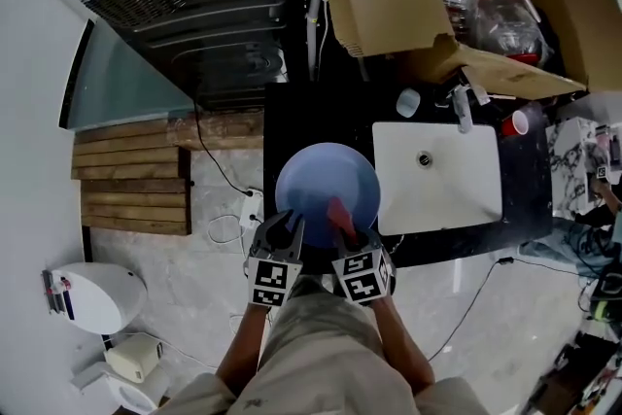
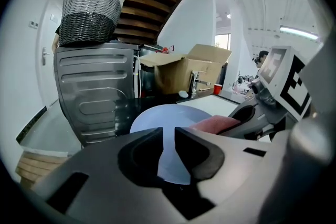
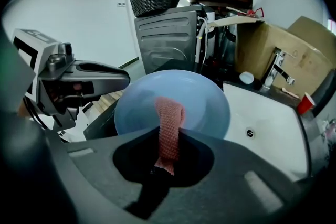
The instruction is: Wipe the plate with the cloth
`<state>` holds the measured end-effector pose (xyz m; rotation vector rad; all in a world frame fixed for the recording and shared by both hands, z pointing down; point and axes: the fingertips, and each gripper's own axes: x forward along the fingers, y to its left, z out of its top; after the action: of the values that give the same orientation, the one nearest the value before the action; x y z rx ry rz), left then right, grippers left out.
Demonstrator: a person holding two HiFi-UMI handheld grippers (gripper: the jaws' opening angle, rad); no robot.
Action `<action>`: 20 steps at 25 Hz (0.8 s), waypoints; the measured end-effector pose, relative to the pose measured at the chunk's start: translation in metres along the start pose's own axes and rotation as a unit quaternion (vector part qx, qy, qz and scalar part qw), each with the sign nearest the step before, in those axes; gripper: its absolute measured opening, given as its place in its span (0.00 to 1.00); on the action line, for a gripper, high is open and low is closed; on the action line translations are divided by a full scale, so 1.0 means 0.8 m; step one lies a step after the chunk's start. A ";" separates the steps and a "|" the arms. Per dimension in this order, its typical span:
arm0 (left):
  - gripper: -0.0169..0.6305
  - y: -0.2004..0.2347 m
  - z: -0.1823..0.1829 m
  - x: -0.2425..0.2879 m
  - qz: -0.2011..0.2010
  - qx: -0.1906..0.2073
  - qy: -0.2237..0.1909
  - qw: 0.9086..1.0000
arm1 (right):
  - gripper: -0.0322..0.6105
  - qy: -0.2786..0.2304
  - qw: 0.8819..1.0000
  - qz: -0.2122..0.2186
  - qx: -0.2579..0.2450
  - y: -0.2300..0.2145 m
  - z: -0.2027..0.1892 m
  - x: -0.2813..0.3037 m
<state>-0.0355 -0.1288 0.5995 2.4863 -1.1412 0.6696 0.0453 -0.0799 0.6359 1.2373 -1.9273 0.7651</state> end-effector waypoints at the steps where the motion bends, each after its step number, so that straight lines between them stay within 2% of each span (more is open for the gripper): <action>1: 0.13 -0.002 0.001 0.000 -0.001 0.002 -0.001 1.000 | 0.09 -0.001 1.000 -0.005 0.001 -0.005 -0.001 -0.002; 6: 0.13 -0.013 0.012 -0.002 -0.004 0.006 -0.009 1.000 | 0.09 -0.020 0.999 -0.022 0.018 -0.027 -0.004 -0.016; 13: 0.13 -0.025 0.034 -0.006 -0.007 0.012 -0.027 1.000 | 0.09 -0.105 0.994 -0.041 0.009 -0.043 0.032 -0.052; 20: 0.13 -0.030 0.064 -0.016 -0.006 0.019 -0.052 0.998 | 0.09 -0.166 0.985 -0.051 -0.002 -0.052 0.061 -0.081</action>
<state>-0.0100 -0.1300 0.5476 2.5842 -1.1602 0.5703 0.0901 -0.1003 0.5598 1.5265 -2.1036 0.5271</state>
